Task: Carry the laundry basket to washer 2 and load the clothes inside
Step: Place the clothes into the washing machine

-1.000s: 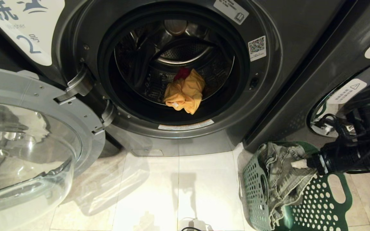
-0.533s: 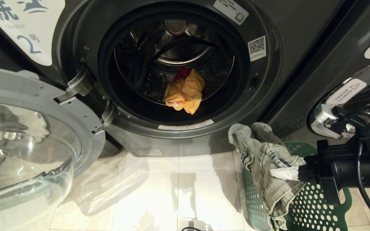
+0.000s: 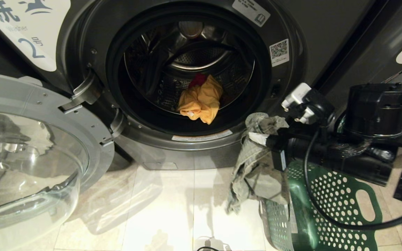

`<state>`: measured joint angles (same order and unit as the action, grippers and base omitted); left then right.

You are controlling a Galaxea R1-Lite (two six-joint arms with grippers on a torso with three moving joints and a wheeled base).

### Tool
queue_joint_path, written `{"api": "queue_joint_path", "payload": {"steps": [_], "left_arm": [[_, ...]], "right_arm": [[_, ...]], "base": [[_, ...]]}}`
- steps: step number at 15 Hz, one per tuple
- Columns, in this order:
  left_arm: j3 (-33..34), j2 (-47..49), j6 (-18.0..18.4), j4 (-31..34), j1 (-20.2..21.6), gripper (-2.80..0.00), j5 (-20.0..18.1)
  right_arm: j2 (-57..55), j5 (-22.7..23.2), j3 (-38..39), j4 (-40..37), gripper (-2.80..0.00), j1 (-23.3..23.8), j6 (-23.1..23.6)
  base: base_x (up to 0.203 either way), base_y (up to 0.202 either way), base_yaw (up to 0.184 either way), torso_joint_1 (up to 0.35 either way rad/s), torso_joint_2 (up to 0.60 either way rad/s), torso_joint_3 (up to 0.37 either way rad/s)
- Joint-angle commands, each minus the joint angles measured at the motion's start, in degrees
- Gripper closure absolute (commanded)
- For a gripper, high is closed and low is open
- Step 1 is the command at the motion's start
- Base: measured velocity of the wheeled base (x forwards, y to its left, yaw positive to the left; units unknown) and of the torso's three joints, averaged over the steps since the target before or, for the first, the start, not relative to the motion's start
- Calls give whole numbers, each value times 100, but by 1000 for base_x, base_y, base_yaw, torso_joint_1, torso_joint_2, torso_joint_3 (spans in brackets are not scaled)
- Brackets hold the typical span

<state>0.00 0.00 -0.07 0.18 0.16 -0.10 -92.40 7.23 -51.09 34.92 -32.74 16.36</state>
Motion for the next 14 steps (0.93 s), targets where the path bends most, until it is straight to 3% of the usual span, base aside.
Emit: {"api": "queue_joint_path", "payload": {"steps": [1,4,7,10,14], "left_arm": [[0,9,-1,4,2,0,1],[0,9,-1,8,2,0,1],[0,9,-1,-1,2,0,1],[0,9,-1,-1,2,0,1],[0,9,-1,-1,2,0,1]], "right_arm": [[-1012,-138,-215,1433,0,-30,0],[-1493,-490,-1119,2244,0,-237,-155],[-2037,-1446,-1974,3001,0,-593,-474],[-2846,-2002,-2736,4173,0,-680,-483],[-3671,-2183,-3437,5214,0,-734,-334]], "base": [[0,0,0,0,0,0],[0,0,0,0,0,0],[0,0,0,0,0,0],[0,0,0,0,0,0],[0,0,0,0,0,0]]}}
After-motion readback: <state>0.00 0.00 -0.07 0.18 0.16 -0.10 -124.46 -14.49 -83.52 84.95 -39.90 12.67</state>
